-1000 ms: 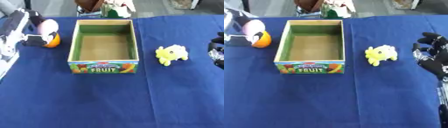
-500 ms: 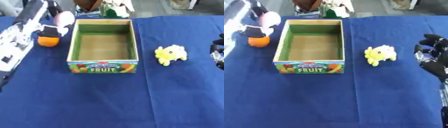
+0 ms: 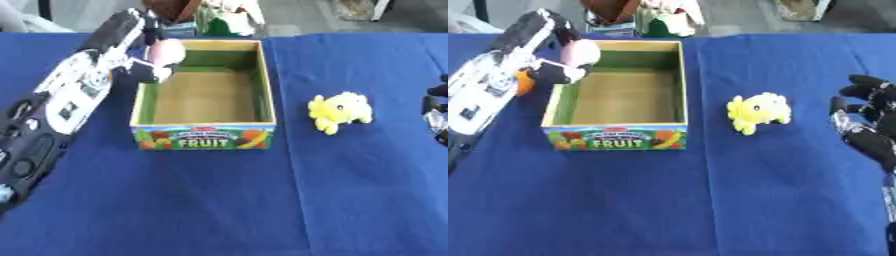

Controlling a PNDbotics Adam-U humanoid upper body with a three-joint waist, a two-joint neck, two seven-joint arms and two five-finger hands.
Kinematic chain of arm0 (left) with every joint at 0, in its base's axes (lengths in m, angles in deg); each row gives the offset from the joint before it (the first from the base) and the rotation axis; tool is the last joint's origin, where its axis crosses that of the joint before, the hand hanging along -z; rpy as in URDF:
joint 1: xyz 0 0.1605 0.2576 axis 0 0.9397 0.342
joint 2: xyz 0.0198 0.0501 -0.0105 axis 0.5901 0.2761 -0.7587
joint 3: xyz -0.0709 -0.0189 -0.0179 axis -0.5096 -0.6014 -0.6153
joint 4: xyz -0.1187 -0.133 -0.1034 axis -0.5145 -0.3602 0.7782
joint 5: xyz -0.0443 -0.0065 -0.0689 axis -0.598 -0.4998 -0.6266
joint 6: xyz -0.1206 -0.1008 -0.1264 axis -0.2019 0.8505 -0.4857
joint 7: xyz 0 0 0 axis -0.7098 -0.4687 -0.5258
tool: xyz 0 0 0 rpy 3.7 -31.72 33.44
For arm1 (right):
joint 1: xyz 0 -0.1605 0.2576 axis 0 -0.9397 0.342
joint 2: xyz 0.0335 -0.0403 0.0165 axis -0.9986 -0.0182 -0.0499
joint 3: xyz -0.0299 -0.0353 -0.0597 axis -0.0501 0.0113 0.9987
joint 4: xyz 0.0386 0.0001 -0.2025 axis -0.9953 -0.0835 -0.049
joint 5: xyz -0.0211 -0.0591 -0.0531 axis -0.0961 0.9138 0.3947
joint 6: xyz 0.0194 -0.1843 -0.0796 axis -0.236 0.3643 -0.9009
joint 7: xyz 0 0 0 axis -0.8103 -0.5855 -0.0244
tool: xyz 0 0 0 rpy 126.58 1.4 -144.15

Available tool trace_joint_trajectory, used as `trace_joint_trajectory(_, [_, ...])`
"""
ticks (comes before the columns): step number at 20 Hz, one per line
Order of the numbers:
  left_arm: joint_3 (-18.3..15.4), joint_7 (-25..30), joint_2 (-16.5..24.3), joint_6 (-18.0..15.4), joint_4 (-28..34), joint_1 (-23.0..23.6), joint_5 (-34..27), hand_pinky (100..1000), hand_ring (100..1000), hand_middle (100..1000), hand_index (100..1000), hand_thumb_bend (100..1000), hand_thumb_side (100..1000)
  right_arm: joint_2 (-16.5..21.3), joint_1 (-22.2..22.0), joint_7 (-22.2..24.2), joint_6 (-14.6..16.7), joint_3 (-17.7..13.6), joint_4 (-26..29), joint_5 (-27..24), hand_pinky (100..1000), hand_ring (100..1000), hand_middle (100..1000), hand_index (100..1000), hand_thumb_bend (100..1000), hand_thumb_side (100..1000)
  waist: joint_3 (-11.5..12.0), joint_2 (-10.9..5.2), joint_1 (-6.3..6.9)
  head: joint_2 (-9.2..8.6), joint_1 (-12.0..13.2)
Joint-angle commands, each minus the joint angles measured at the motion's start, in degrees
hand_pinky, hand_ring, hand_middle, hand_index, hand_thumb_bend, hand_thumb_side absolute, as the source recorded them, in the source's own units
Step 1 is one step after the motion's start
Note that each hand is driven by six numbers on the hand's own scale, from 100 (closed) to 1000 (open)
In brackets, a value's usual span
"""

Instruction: Pick up objects on the table and place them in the box.

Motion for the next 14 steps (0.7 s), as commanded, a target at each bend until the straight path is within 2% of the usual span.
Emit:
trace_joint_trajectory(1, [0.15, 0.27, -0.83, -1.42, -1.57, -2.09, 1.58, 514, 582, 428, 587, 477, 149, 0.60, 1.01, 0.32, 0.17, 0.12, 0.54, -0.33, 619, 769, 607, 778, 199, 100, -0.35, -0.90, -0.12, -0.94, 0.65])
trace_joint_trajectory(6, [0.53, 1.53, -2.42, -2.90, -3.93, -2.30, 2.06, 523, 595, 447, 606, 558, 176, 0.28, 1.13, 0.56, 0.13, 0.26, 0.62, -0.39, 619, 769, 607, 778, 200, 100, -0.93, -0.88, -0.01, -1.08, 0.86])
trace_joint_trajectory(8, [0.70, 2.04, -2.72, -3.36, -4.34, -2.06, 1.53, 523, 602, 456, 614, 643, 190, 0.19, 1.08, 0.55, 0.06, 0.24, 0.66, -0.39, 619, 769, 607, 778, 198, 100, -1.00, -0.86, 0.06, -1.07, 0.85])
trace_joint_trajectory(10, [0.95, 2.49, -2.89, -3.87, -4.40, -1.81, 1.06, 525, 606, 460, 618, 665, 196, 0.17, 1.08, 0.58, 0.02, 0.23, 0.71, -0.39, 619, 769, 607, 778, 198, 100, -1.07, -0.80, 0.14, -1.20, 0.91])
trace_joint_trajectory(11, [1.04, 2.71, -2.95, -4.10, -4.37, -1.70, 0.82, 527, 612, 467, 626, 771, 207, 0.16, 1.08, 0.55, -0.01, 0.20, 0.74, -0.39, 619, 769, 607, 778, 198, 100, -1.08, -0.77, 0.18, -1.16, 0.91])
trace_joint_trajectory(12, [1.16, 3.01, -3.02, -4.35, -4.27, -1.52, 0.51, 527, 613, 467, 627, 781, 207, 0.13, 1.06, 0.53, -0.03, 0.17, 0.78, -0.40, 619, 769, 607, 778, 198, 100, -1.06, -0.76, 0.21, -1.04, 0.88])
trace_joint_trajectory(13, [1.30, 3.35, -3.02, -4.60, -4.12, -1.36, 0.24, 535, 620, 477, 639, 834, 208, 0.09, 1.02, 0.53, -0.05, 0.16, 0.81, -0.41, 619, 769, 607, 778, 197, 100, -1.06, -0.76, 0.23, -1.04, 0.86])
trace_joint_trajectory(14, [1.42, 3.78, -2.95, -4.87, -3.85, -1.16, -0.06, 537, 623, 479, 644, 829, 203, 0.06, 0.98, 0.52, -0.08, 0.13, 0.82, -0.41, 619, 769, 607, 778, 197, 100, -1.06, -0.74, 0.24, -1.13, 0.84])
